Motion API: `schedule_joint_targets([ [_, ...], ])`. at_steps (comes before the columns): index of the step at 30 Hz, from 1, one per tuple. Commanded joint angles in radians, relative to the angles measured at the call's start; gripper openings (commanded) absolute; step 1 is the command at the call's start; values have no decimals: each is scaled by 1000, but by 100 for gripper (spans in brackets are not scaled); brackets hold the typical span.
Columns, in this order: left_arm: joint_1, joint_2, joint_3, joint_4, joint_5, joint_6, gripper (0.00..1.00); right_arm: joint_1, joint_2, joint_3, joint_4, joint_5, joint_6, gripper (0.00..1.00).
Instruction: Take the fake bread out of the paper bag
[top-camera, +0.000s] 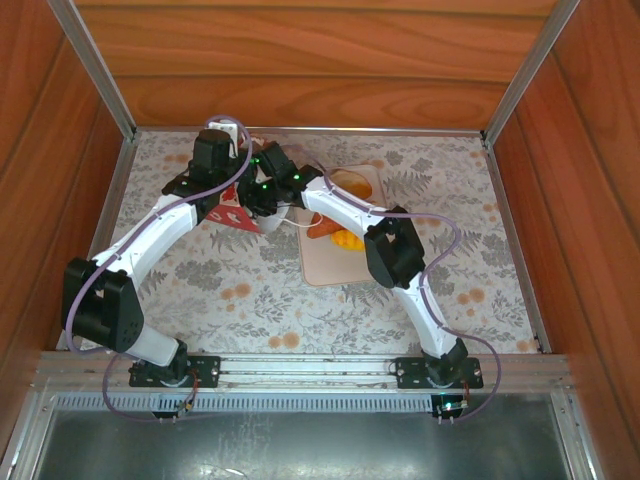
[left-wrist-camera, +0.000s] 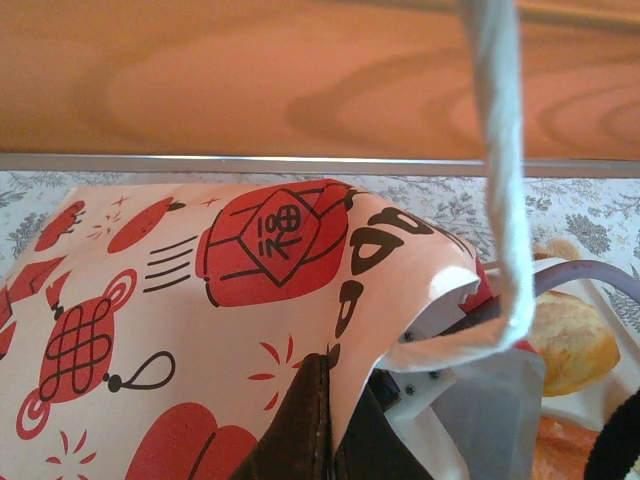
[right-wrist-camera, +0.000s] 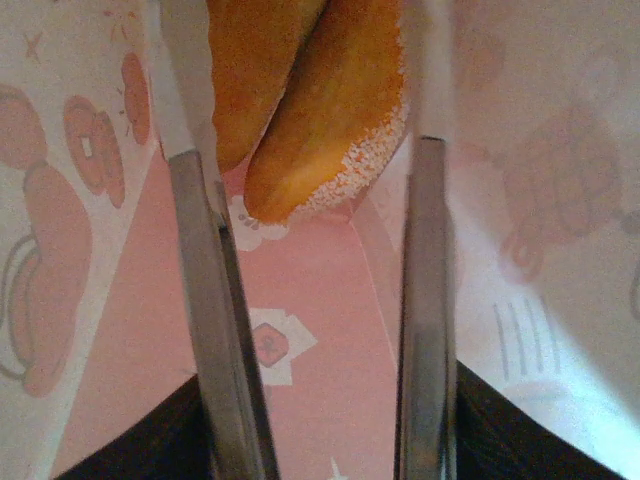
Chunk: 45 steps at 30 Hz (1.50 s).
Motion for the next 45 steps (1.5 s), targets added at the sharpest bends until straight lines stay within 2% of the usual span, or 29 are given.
schedule_joint_targets([
  [1, -3, -45, 12, -2, 50, 10, 0, -7, 18, 26, 33, -7, 0, 45],
  [9, 1, -56, -1, -19, -4, 40, 0, -9, -35, -34, 75, 22, -28, 22],
  [11, 2, -56, -10, -13, -21, 48, 0, -10, -57, -64, 95, 24, -32, 13],
  [13, 2, -51, -15, -7, -43, 55, 0, -10, -77, -84, 108, 24, -34, 1],
  [29, 5, 2, -17, -8, -207, 165, 0, -15, -256, -233, 103, 29, -84, 0],
  [39, 5, 30, 6, -15, -242, 175, 0, -15, -325, -286, 64, 29, -116, 0],
  [45, 7, 67, 60, -68, -302, 166, 0, -18, -407, -367, 48, 43, -149, 0],
])
